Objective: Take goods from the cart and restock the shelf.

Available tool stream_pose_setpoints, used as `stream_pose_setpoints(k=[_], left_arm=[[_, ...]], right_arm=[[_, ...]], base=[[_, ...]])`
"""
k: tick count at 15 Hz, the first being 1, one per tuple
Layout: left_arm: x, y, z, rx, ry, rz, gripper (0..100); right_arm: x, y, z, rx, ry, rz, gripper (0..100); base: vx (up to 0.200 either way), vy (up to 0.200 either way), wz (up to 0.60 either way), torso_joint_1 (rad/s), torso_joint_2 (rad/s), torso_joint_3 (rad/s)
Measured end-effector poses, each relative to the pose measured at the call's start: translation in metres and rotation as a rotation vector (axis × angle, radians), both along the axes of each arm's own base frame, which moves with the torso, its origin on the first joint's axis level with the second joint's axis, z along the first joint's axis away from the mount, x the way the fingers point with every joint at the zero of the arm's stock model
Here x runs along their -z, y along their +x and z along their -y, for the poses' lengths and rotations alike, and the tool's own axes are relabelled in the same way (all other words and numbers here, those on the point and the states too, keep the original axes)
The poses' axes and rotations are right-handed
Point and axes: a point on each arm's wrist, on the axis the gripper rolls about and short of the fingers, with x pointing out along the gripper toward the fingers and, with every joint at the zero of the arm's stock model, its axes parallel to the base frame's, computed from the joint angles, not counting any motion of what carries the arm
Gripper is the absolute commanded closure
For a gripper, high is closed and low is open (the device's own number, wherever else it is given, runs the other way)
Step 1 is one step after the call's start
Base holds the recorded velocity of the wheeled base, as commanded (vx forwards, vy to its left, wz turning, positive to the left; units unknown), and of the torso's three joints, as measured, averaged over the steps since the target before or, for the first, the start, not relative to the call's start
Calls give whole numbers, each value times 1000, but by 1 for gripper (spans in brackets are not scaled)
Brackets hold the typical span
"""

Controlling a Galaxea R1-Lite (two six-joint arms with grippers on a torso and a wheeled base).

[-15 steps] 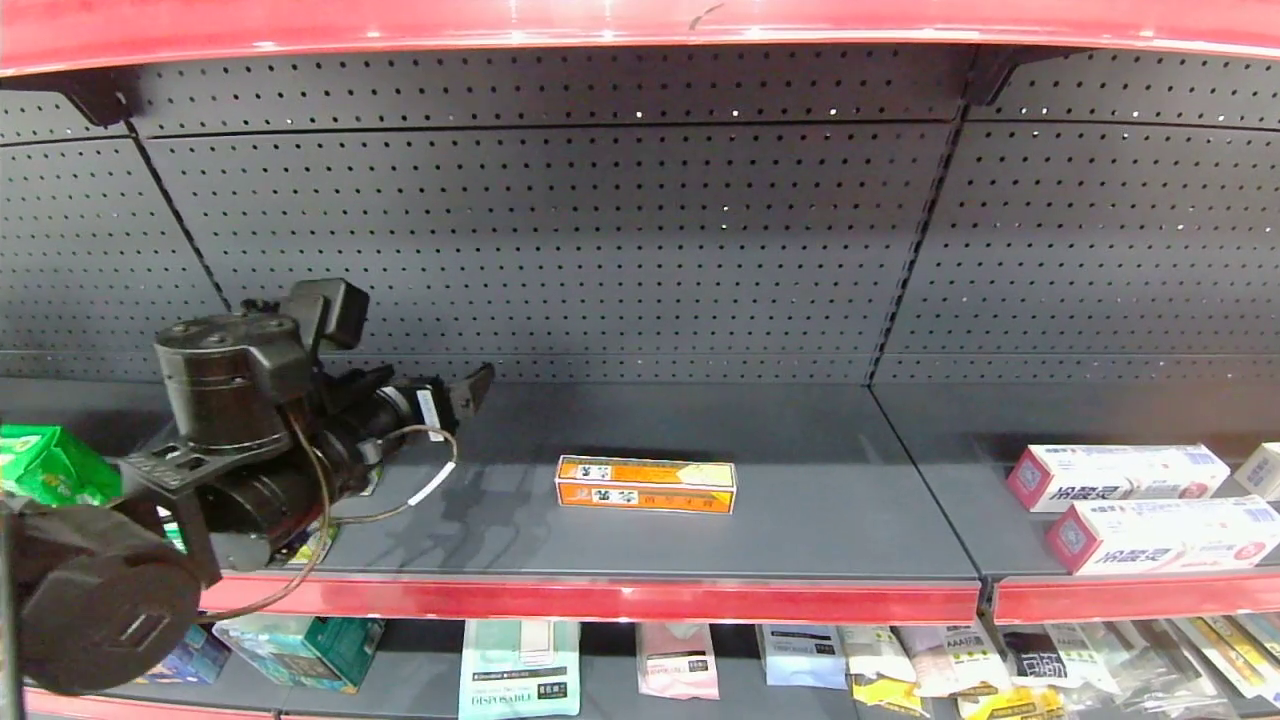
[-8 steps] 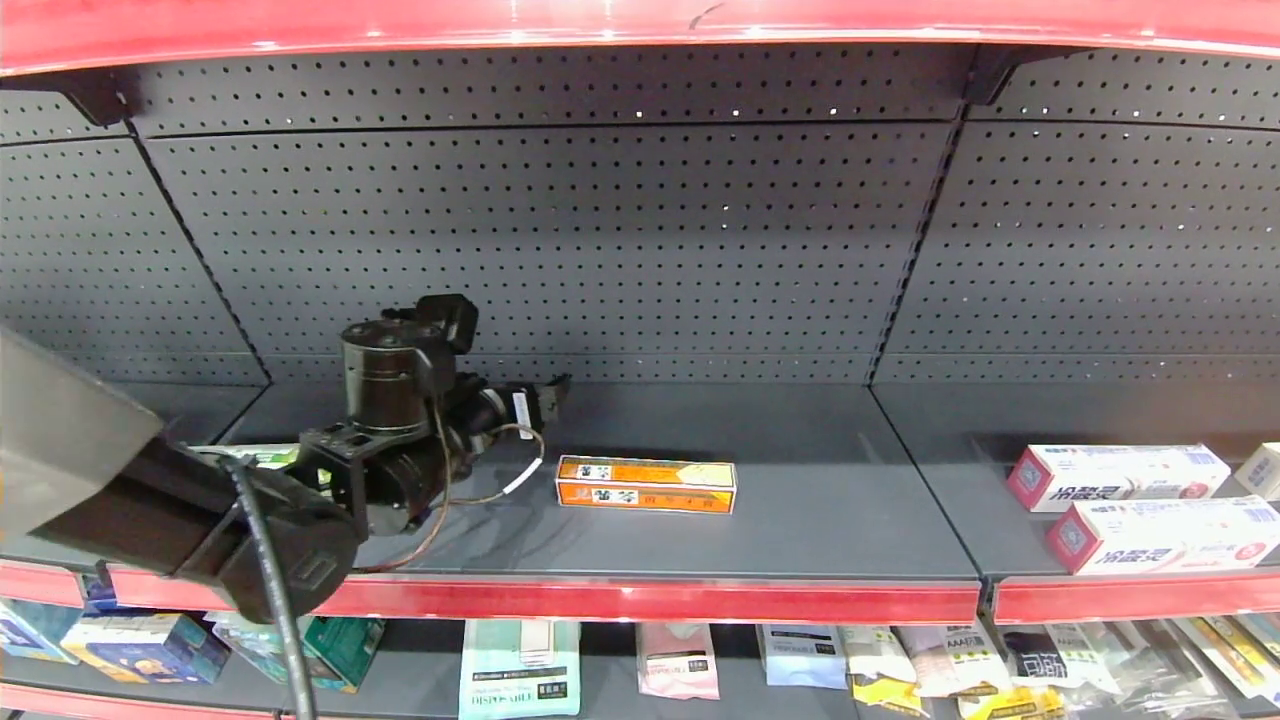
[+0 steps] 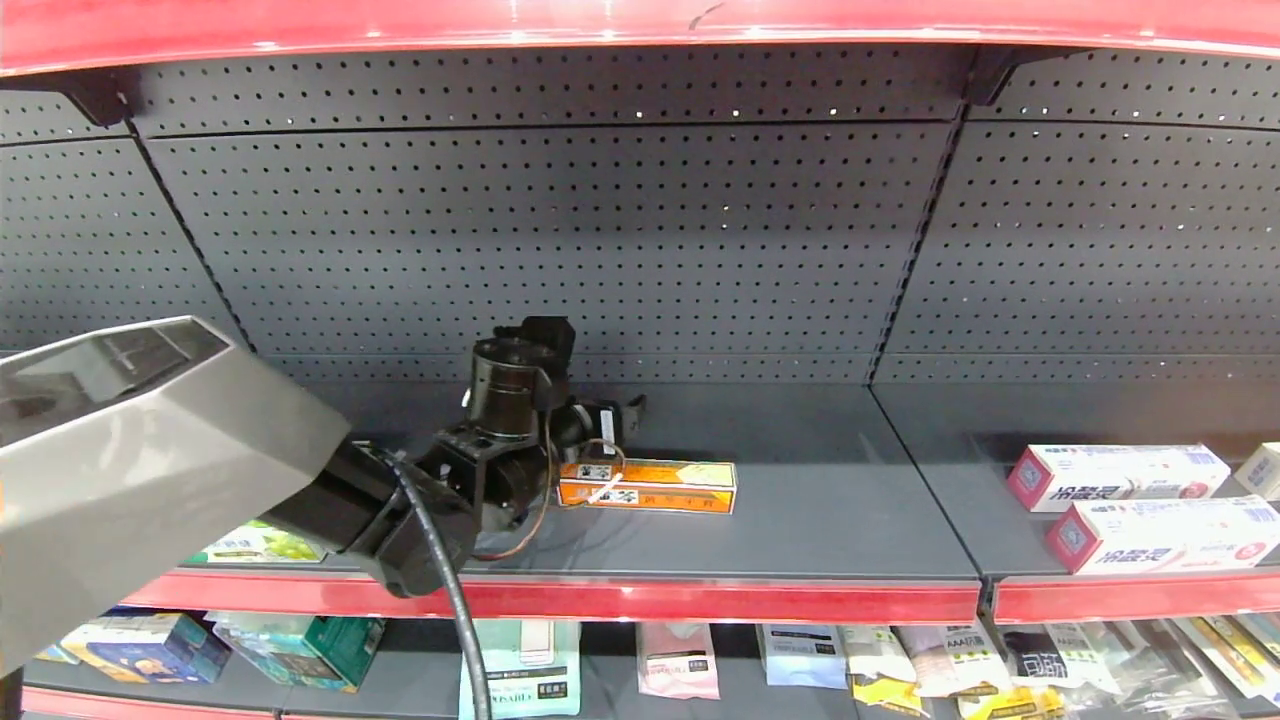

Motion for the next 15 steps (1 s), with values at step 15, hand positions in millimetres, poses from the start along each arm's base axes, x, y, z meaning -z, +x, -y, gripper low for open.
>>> stream_pose_setpoints(k=[15], left_arm=[[19,33,55,-85,17,-160,0]], right_arm=[[11,-4,0,1,-12,-20,100]], base=[[0,0,0,0,0,0]])
